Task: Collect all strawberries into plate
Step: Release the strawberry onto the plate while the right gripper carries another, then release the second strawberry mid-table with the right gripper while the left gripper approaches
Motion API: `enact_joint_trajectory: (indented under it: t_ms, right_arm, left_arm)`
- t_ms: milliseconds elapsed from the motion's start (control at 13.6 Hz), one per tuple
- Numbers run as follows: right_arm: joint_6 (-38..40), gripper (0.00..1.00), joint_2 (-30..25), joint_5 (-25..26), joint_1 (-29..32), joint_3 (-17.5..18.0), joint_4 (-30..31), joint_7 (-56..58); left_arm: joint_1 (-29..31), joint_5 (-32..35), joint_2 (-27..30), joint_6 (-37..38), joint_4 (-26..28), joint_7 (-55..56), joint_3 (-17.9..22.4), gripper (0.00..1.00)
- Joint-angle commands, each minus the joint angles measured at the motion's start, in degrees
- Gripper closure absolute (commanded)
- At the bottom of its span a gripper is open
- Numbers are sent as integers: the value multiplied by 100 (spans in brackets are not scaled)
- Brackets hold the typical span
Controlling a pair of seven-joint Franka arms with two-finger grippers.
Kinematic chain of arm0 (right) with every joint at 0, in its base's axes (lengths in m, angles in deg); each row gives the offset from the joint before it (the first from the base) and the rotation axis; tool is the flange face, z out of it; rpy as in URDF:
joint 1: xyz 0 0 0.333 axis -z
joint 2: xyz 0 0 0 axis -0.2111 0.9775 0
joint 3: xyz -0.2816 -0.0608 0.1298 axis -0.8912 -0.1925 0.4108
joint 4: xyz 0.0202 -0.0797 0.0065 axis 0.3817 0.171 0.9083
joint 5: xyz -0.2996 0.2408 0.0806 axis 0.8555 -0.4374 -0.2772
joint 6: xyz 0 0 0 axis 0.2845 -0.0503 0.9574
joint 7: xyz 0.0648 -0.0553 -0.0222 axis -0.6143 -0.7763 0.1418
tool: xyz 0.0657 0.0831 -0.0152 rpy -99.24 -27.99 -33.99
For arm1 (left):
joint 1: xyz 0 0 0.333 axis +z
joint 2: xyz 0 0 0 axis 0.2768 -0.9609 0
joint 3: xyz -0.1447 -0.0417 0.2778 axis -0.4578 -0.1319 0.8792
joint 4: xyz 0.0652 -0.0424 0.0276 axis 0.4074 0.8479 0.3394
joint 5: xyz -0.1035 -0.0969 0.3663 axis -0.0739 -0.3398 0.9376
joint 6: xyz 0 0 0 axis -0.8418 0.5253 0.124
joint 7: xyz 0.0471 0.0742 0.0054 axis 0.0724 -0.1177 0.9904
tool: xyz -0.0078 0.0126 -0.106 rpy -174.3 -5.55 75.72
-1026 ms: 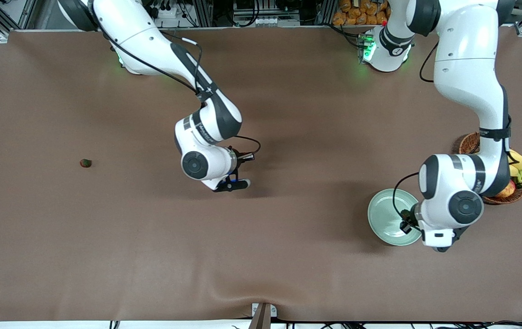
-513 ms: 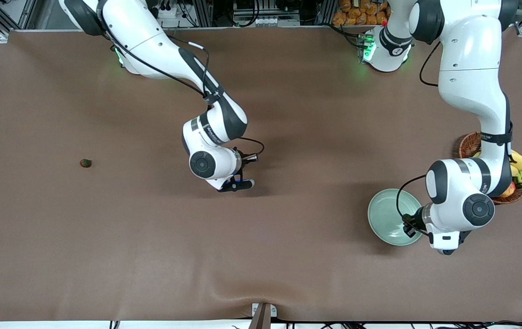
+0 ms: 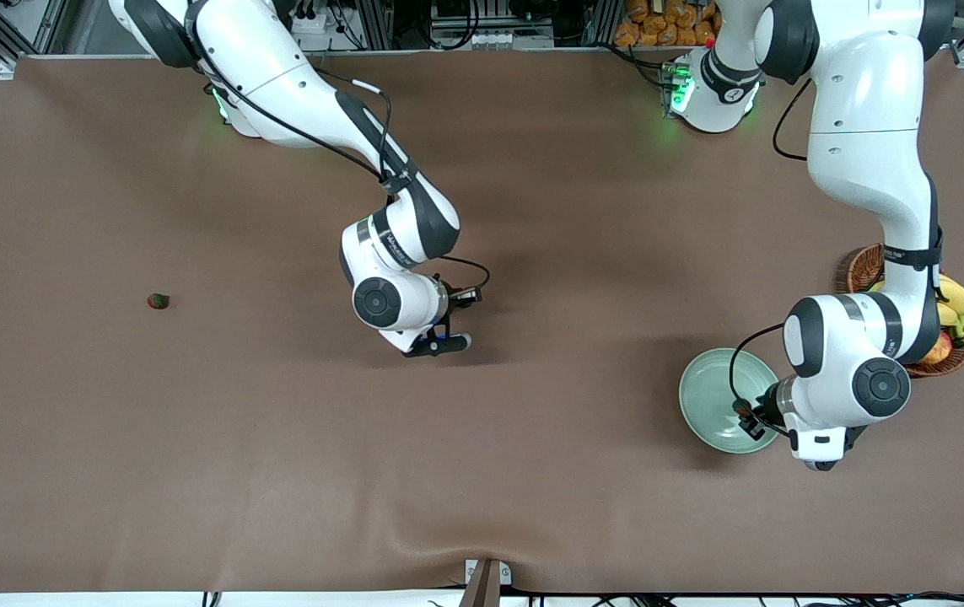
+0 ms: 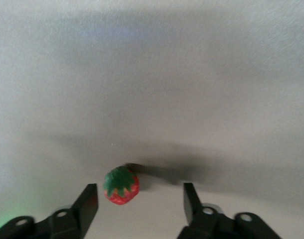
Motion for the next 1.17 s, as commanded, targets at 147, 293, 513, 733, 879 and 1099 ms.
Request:
enact_joint_trajectory:
  t_ms: [147, 293, 513, 733, 879, 1099]
  right_arm:
    - [231, 0, -141, 66, 3, -303, -65, 17]
    - [240, 0, -194, 468, -41, -602, -100, 9]
    - [589, 0, -440, 998, 11, -787, -153, -9]
    - [1441, 0, -467, 999, 11, -1332, -530, 79]
    - [1821, 0, -475, 999, 3, -1648, -566, 254]
    - [1954, 0, -475, 990, 38, -2088, -566, 789]
  left_arm:
    - [-249, -39, 455, 95, 6, 8, 14, 0]
    - [-548, -22, 684, 297, -12, -1, 14, 0]
    - [-1259, -48, 816, 298, -38, 69, 5, 0]
    - [-1988, -74, 729, 228, -99, 752, 5, 0]
    - [-2568, -92, 606, 96, -187, 1323, -4, 0]
    - [-3237, -101, 387, -315, -196, 2010, -21, 0]
